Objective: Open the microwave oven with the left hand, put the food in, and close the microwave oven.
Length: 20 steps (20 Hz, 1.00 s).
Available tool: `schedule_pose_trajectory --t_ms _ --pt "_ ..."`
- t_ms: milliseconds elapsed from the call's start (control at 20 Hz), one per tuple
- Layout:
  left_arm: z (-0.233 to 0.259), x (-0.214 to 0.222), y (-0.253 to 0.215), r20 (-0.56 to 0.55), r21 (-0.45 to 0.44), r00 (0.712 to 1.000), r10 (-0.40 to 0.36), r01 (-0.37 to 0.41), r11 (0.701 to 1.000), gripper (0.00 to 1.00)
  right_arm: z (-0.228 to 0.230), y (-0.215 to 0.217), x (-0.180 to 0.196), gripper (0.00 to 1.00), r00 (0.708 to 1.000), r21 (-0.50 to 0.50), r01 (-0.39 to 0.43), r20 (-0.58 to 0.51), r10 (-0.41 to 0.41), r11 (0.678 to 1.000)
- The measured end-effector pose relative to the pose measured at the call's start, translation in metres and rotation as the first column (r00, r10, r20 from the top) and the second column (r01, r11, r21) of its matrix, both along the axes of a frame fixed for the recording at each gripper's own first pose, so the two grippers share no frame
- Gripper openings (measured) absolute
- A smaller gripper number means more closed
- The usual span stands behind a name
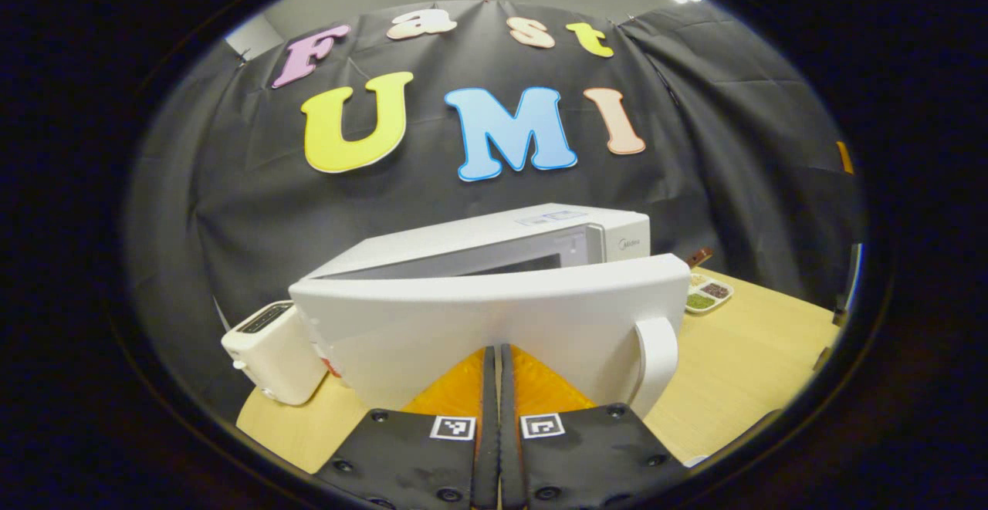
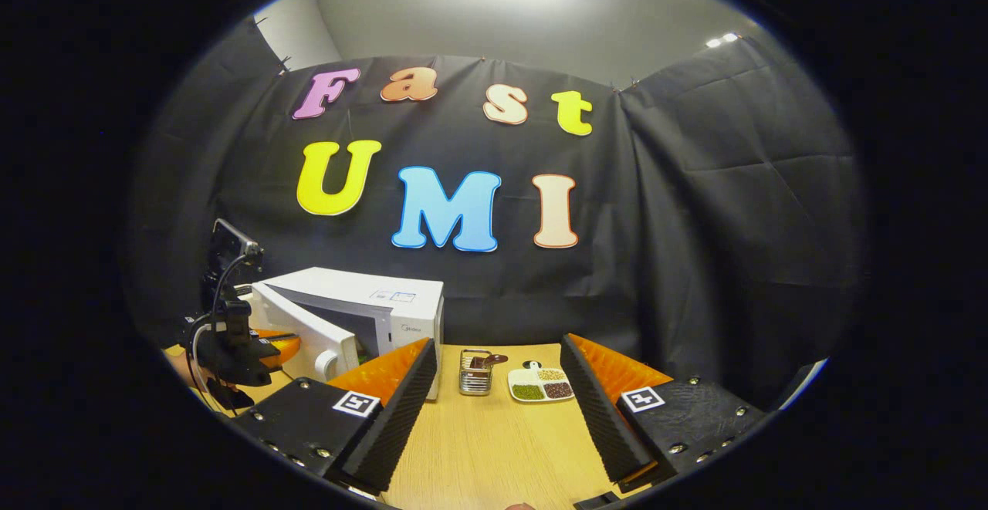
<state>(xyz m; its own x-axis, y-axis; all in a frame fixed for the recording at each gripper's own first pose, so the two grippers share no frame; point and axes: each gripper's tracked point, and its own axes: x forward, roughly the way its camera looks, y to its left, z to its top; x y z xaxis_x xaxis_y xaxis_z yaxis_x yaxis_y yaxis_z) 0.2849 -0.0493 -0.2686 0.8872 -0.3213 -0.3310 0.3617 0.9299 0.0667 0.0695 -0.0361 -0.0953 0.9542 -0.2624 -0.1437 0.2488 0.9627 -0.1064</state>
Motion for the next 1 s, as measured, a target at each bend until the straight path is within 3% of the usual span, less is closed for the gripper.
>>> schedule_pose_trajectory --t_ms 350,400,600,700,800,850,1000 --pt "-0.006 0.038 -0.014 0.004 -0.038 0.999 -0.032 0.032 0.999 0.11 -0.005 0.007 0.0 0.98 0.999 -0.018 0.049 -0.022 -0.05 0.999" --pt "-0.008 0.043 -0.013 0.003 -0.039 1.0 -0.029 0.029 0.999 0.07 -0.007 0.008 0.0 0.98 0.998 -0.018 0.052 -0.028 -0.052 0.998" --pt "-0.012 0.066 -0.004 -0.005 -0.065 0.999 0.032 -0.032 0.997 0.1 -0.009 0.011 0.002 0.98 0.997 -0.021 0.062 -0.042 -0.063 0.998" --pt "-0.011 0.078 0.001 -0.028 -0.102 0.998 0.058 -0.061 0.993 0.07 -0.009 0.013 0.003 0.98 0.997 -0.024 0.062 -0.047 -0.063 0.998" --pt "-0.013 0.076 -0.004 -0.041 -0.166 0.997 0.062 -0.068 0.984 0.11 -0.008 0.018 0.003 0.98 0.998 -0.012 0.046 -0.046 -0.047 0.999" --pt "-0.014 0.075 -0.003 -0.046 -0.168 0.997 0.063 -0.07 0.983 0.07 -0.008 0.017 0.003 0.98 0.998 -0.011 0.052 -0.044 -0.052 0.999" --pt "-0.015 0.077 -0.003 -0.028 -0.146 0.997 0.068 -0.071 0.987 0.1 -0.013 0.02 0.005 0.96 0.998 0.011 0.044 -0.051 -0.044 0.999"
